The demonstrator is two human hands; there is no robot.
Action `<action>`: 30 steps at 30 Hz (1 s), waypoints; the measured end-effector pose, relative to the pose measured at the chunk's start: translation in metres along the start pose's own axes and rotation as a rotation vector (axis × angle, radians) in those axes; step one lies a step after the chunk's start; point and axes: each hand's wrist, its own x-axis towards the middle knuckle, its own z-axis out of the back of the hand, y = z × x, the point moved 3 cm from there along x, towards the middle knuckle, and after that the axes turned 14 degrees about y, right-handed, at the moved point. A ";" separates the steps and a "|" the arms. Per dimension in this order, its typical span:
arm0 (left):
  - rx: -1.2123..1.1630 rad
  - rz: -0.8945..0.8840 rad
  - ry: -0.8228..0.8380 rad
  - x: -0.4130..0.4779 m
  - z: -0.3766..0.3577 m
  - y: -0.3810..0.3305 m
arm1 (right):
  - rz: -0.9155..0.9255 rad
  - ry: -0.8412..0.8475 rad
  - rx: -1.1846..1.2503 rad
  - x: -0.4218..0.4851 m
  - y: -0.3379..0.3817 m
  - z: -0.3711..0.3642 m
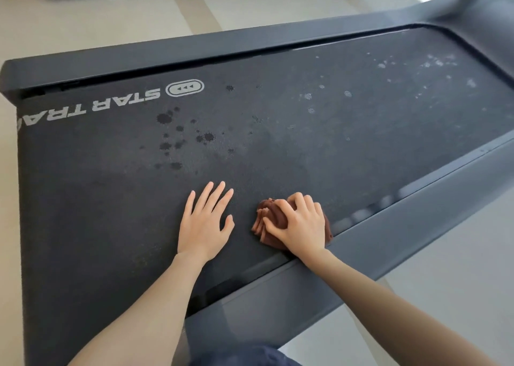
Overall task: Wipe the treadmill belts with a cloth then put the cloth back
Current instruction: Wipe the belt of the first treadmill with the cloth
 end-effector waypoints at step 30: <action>0.077 0.033 -0.055 -0.004 0.005 -0.006 | -0.105 0.106 -0.054 0.038 -0.137 0.018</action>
